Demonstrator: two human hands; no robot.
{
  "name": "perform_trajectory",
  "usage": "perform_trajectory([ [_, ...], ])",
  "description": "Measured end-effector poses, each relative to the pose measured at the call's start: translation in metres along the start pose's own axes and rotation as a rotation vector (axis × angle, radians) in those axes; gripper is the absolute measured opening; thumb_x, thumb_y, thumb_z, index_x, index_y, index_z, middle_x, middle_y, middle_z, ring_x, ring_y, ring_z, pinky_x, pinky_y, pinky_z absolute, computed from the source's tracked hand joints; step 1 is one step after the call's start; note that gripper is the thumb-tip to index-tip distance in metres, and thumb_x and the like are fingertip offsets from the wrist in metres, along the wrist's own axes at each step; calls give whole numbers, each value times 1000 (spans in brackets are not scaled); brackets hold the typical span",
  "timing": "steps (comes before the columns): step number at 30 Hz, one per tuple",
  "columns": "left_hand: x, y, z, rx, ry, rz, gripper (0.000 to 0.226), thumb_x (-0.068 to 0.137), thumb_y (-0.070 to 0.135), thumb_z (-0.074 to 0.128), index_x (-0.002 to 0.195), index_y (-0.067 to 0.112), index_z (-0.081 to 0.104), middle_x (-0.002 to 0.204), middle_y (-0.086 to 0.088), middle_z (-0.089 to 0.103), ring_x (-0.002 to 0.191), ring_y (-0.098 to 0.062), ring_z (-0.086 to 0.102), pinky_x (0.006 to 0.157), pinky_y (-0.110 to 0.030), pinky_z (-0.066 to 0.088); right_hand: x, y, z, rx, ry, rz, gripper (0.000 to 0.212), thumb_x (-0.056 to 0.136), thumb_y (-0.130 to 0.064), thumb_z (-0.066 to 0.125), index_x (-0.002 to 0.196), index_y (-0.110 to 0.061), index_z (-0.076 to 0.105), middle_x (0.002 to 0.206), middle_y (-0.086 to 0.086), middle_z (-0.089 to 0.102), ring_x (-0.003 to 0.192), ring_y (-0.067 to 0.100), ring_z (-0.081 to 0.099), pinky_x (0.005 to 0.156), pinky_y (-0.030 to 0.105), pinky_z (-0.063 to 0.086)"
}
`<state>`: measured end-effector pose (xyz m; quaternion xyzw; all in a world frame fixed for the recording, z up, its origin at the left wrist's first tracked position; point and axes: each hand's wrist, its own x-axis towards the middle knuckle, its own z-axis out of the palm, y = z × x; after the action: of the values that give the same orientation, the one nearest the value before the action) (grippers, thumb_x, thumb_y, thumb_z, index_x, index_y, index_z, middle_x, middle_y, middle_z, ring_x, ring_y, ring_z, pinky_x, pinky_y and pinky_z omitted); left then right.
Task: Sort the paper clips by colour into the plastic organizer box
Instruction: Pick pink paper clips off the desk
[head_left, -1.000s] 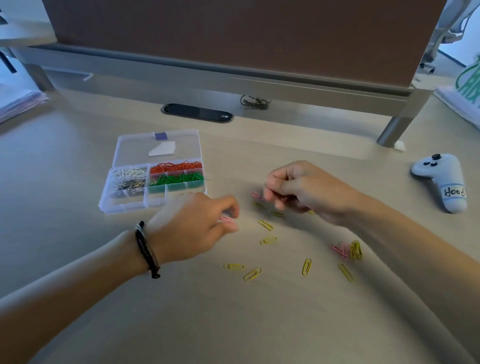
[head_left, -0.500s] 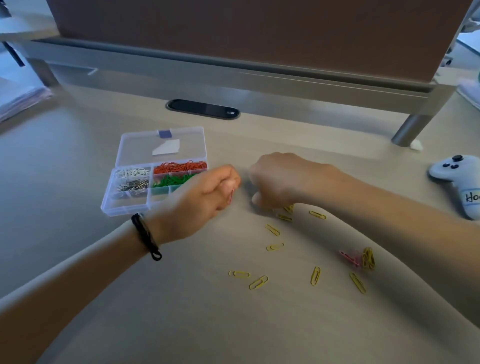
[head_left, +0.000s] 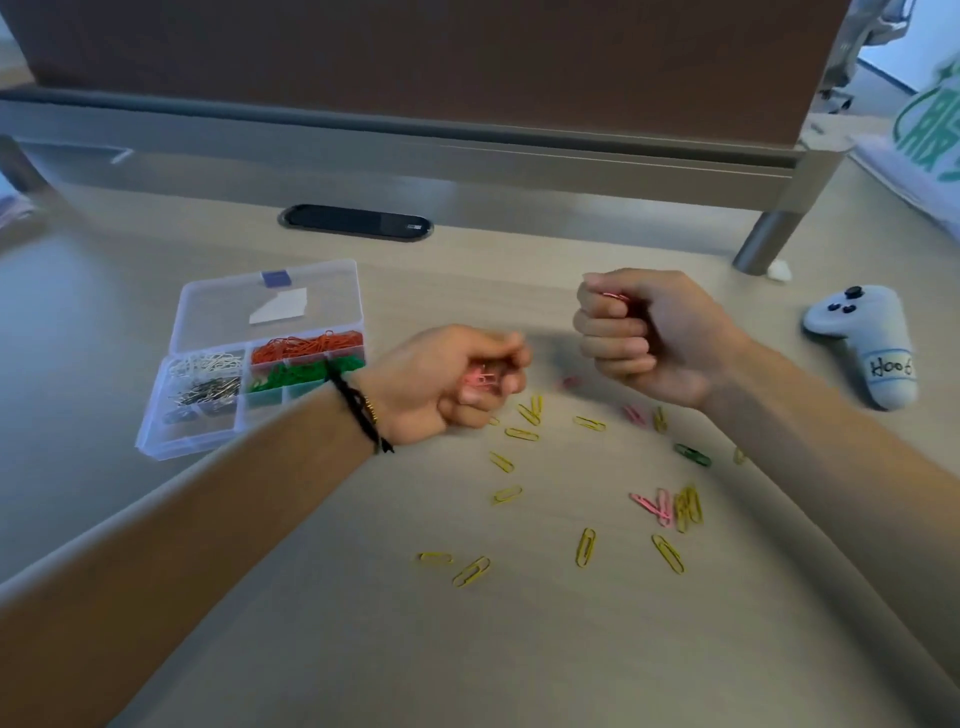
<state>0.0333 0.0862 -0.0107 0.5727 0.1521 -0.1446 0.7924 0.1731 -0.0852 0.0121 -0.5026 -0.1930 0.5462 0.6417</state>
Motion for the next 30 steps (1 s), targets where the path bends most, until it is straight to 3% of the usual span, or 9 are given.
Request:
perform_trajectory([
  [5, 38, 7, 31, 1034, 343, 336, 19, 91, 40, 64, 88, 21, 68, 64, 13, 59, 57, -3, 54, 58, -25, 38, -29, 4, -29, -140, 201, 32, 30, 94, -20, 38, 66, -14, 49, 60, 2, 35, 45, 12, 21, 46, 29, 7],
  [9, 47, 3, 43, 1814, 446, 358, 26, 95, 49, 52, 102, 24, 52, 88, -2, 63, 75, -26, 55, 63, -34, 38, -44, -2, -27, -1213, 372, -13, 36, 94, -23, 55, 62, -6, 56, 59, 2, 49, 56, 16, 41, 54, 31, 29],
  [12, 48, 8, 57, 2144, 423, 378, 12, 97, 19, 48, 108, 16, 49, 88, -7, 57, 72, -30, 53, 60, -34, 32, -45, -2, -11, -1810, 350, 2, 21, 89, -33, 58, 81, -18, 70, 77, 1, 59, 80, 23, 57, 68, 32, 45],
  [16, 48, 10, 67, 2318, 328, 351, 19, 87, 3, 47, 103, 13, 45, 90, -6, 55, 85, -32, 61, 62, -35, 30, -44, -1, 13, -2141, 332, -57, 21, 84, -36, 63, 77, -19, 53, 72, 1, 40, 78, 28, 48, 67, 32, 37],
  [19, 45, 16, 51, 2126, 398, 340, 14, 86, 9, 49, 93, 18, 41, 71, -1, 43, 68, -27, 45, 59, -33, 28, -41, 2, 20, -2258, 294, -122, 25, 90, -29, 61, 78, -19, 41, 86, 9, 55, 89, 35, 59, 67, 33, 36],
  [22, 37, 21, 34, 1422, 329, 393, 14, 94, 10, 49, 85, 20, 52, 65, 10, 54, 61, -14, 54, 54, -28, 32, -38, 8, 15, -2194, 302, -94, 29, 90, -29, 59, 74, -16, 38, 86, 9, 56, 87, 35, 58, 65, 33, 36],
  [24, 27, 20, 33, 758, 88, 309, 18, 103, 13, 43, 86, 14, 48, 56, 7, 42, 41, -9, 32, 43, -22, 24, -44, 6, 2, -1805, 290, -23, 29, 92, -26, 52, 68, -14, 42, 70, 3, 48, 74, 28, 51, 61, 33, 36],
  [26, 17, 15, 36, 216, -201, 159, 14, 102, 15, 40, 89, 14, 44, 57, 2, 28, 43, -7, 17, 40, -18, 13, -54, 5, -12, -1235, 255, 7, 27, 91, -14, 45, 65, -9, 37, 59, 0, 37, 55, 20, 35, 51, 32, 27],
  [30, 12, -7, 55, -284, -643, -56, 25, 103, 21, 25, 84, 15, 38, 62, 1, 21, 48, -8, 13, 39, -20, 11, -85, 23, -27, -615, 223, -15, 39, 101, -18, 45, 65, -20, 30, 60, 2, 19, 54, 18, 12, 50, 34, 7],
])
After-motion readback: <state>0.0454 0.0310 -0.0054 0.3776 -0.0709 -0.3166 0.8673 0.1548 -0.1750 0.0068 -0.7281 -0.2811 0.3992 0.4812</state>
